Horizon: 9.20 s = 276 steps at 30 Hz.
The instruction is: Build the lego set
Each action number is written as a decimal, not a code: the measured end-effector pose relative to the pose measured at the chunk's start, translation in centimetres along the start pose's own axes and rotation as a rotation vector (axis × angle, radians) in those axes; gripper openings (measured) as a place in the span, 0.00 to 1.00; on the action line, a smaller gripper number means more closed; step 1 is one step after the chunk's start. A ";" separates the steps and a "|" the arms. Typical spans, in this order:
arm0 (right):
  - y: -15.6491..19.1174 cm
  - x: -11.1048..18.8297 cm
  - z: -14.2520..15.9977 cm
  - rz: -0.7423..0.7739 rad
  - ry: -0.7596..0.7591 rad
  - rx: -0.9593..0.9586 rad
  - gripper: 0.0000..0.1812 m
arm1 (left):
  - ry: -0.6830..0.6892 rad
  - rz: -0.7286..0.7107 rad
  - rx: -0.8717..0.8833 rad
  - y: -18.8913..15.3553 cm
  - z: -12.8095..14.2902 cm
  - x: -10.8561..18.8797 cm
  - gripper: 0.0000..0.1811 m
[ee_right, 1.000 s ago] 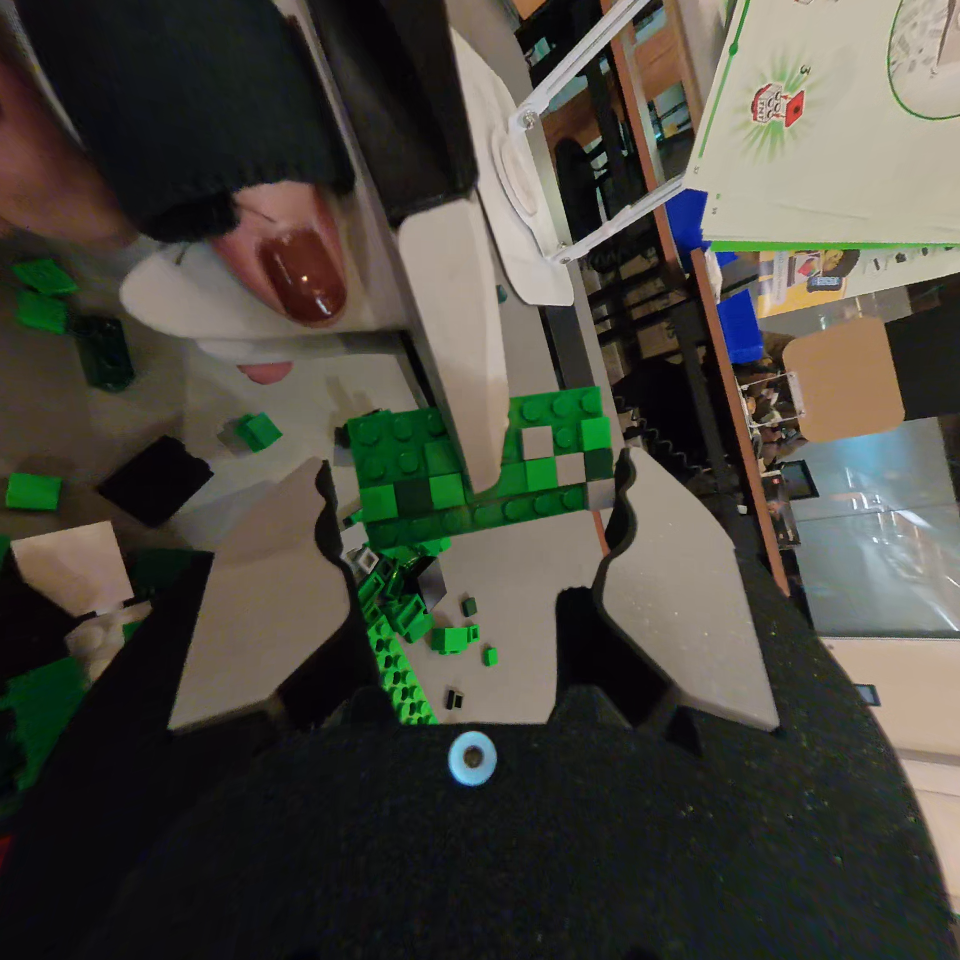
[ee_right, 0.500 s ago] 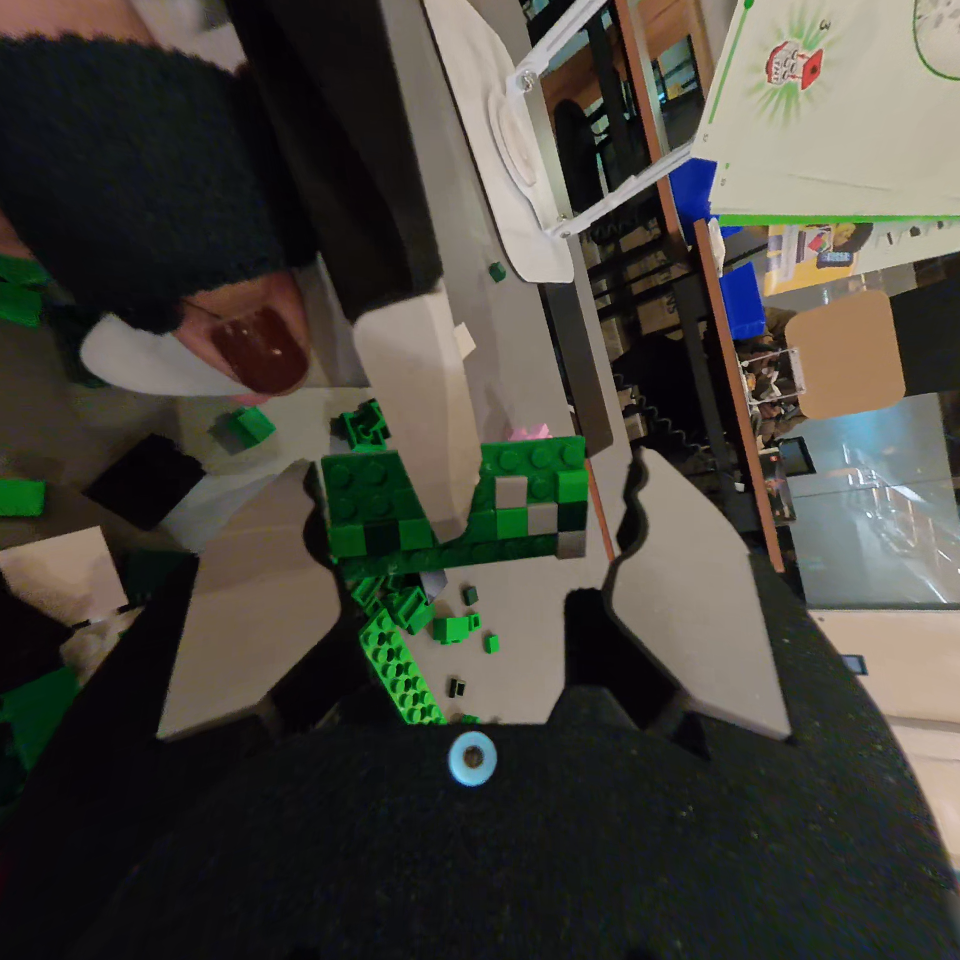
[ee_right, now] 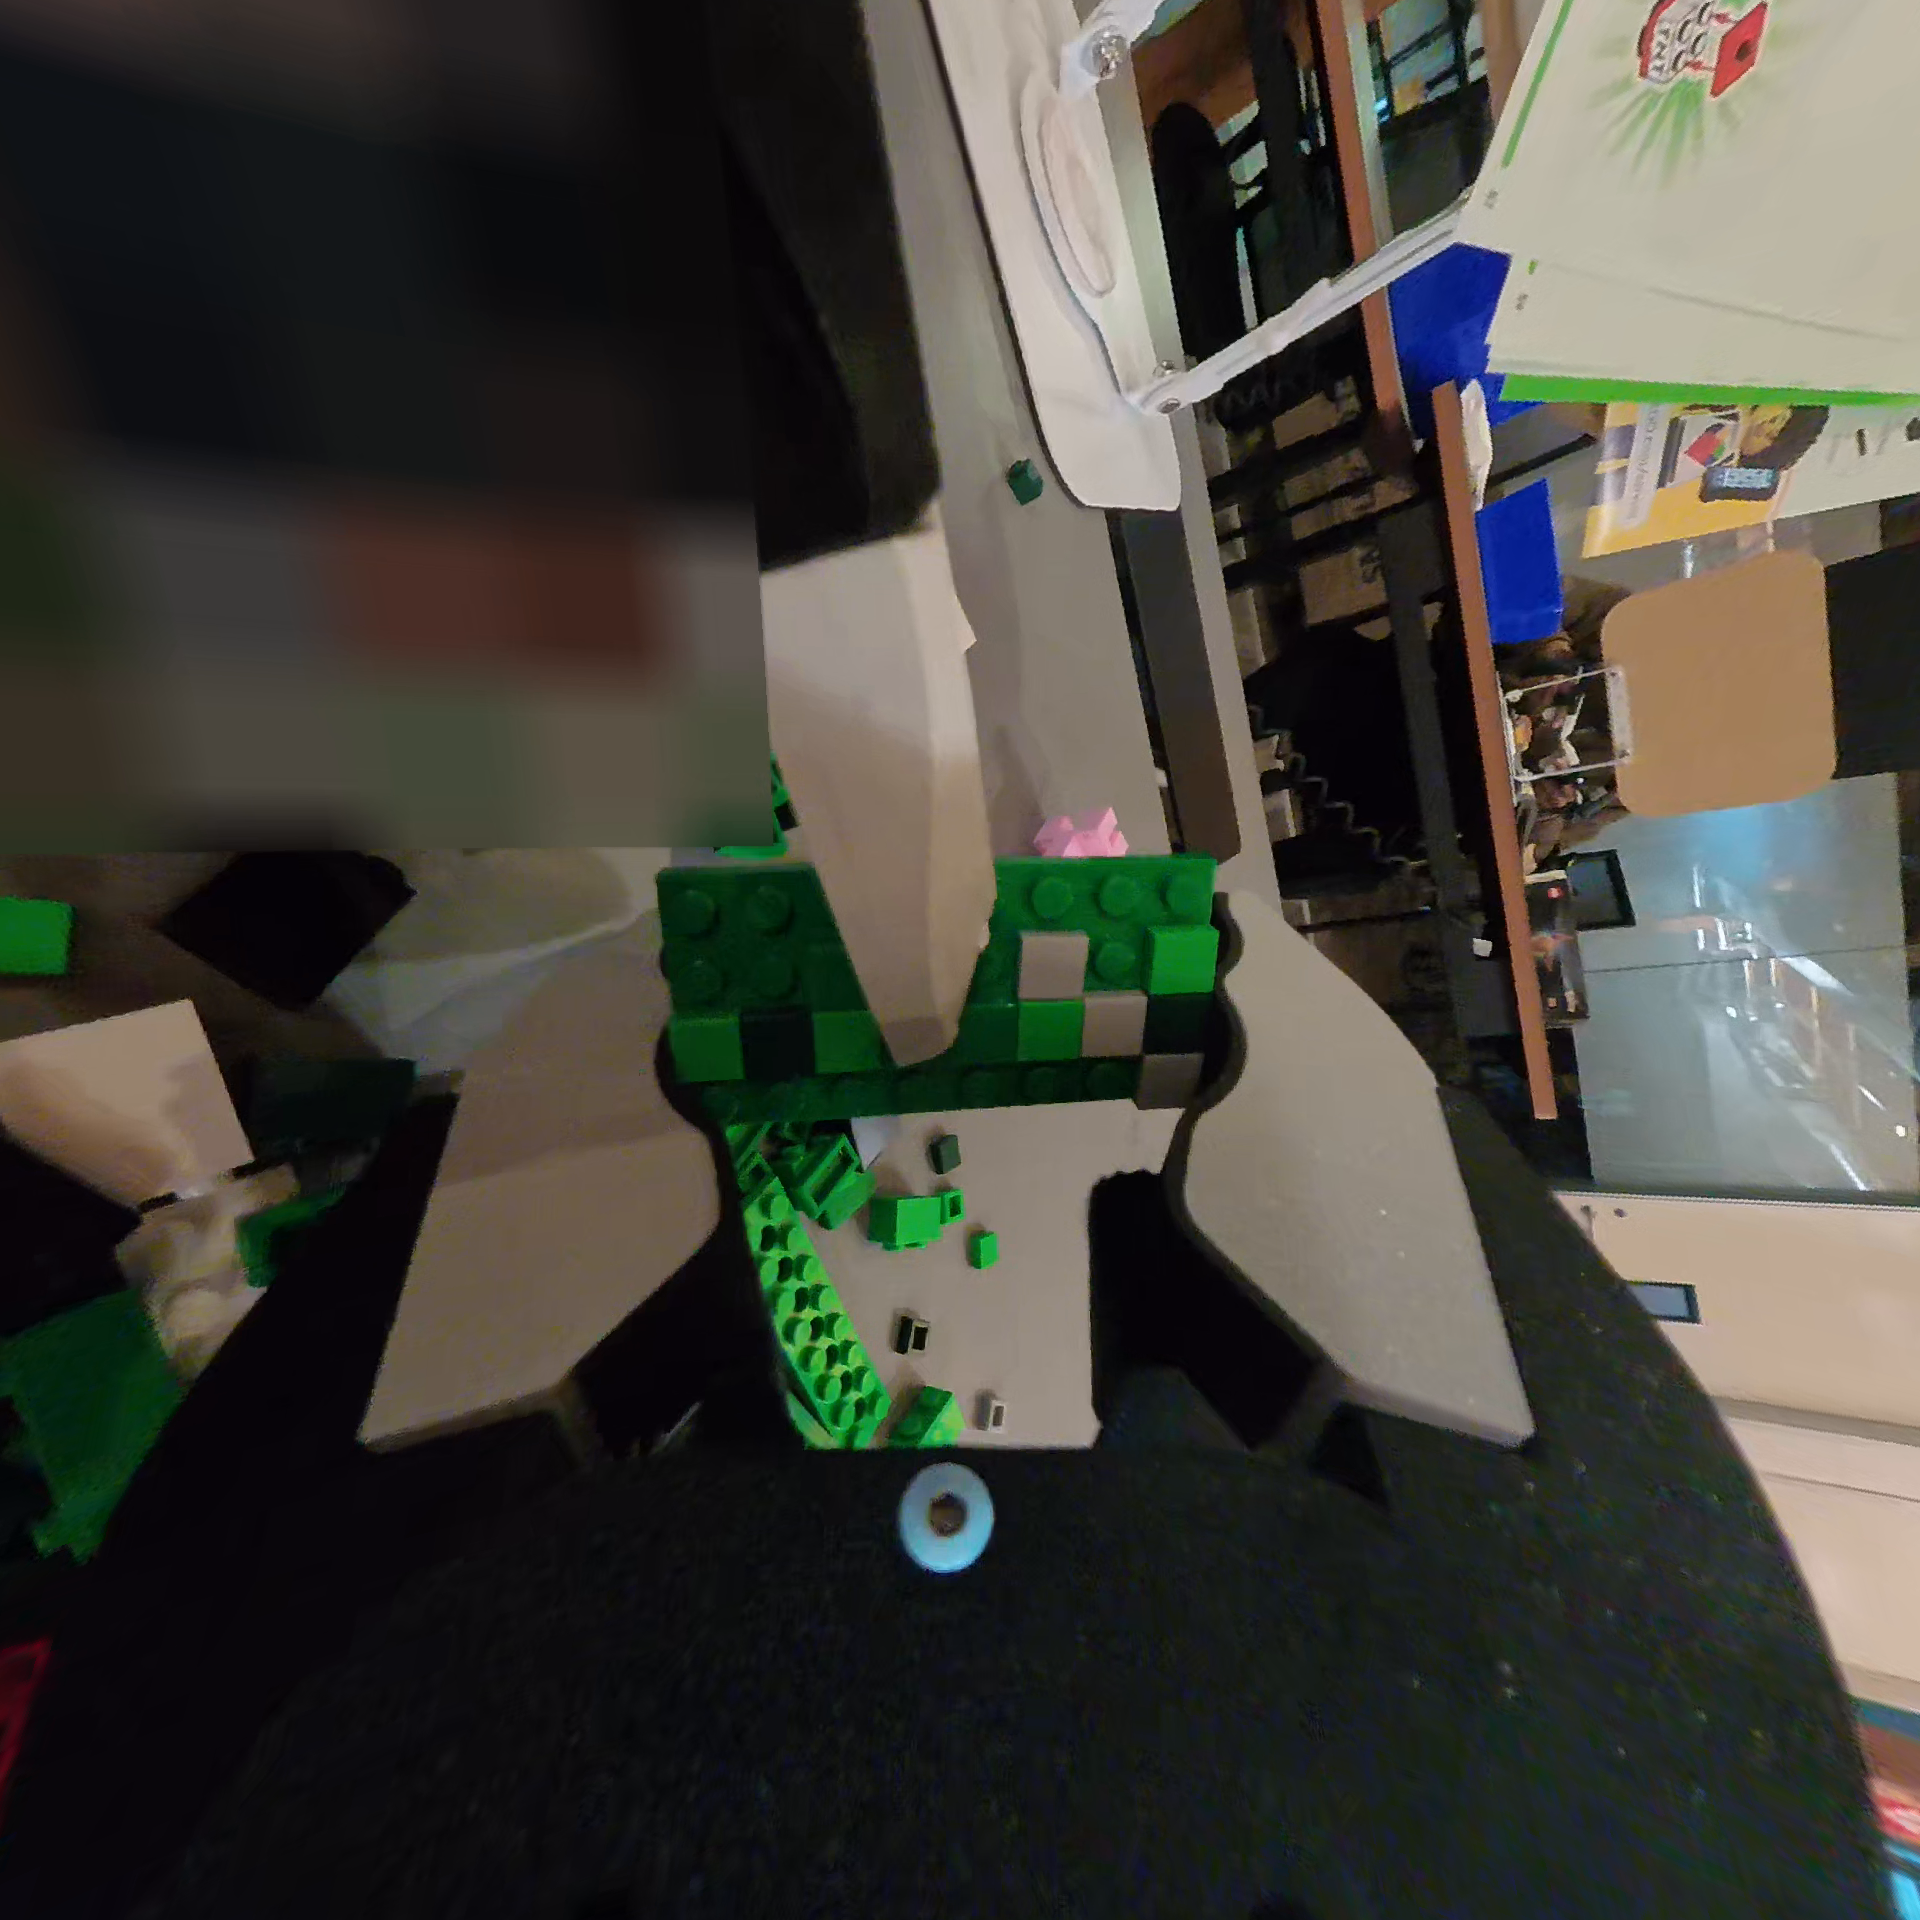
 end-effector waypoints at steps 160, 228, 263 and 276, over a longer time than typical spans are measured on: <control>0.5 -0.4 -0.7 0.067 -0.099 0.090 0.51 | -0.069 -0.088 0.006 1.0 -0.9 -0.3 0.03; -4.8 7.6 -2.2 -0.816 -0.596 -0.897 0.15 | -0.301 0.432 0.068 -3.7 -2.9 1.0 0.04; -2.3 1.2 -1.1 0.127 -0.007 0.041 0.50 | -0.187 0.073 -0.005 -1.3 -1.8 -0.6 0.03; -1.7 1.3 -1.2 0.033 -0.043 0.010 0.50 | -0.225 0.061 -0.082 -1.7 -2.2 -0.5 0.10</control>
Point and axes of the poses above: each gripper's, where its closed fingertips meet, x back along the fingers, z out of its underside, y = z × x across the jaws, the point moved 3 cm from there along x, back along the fingers
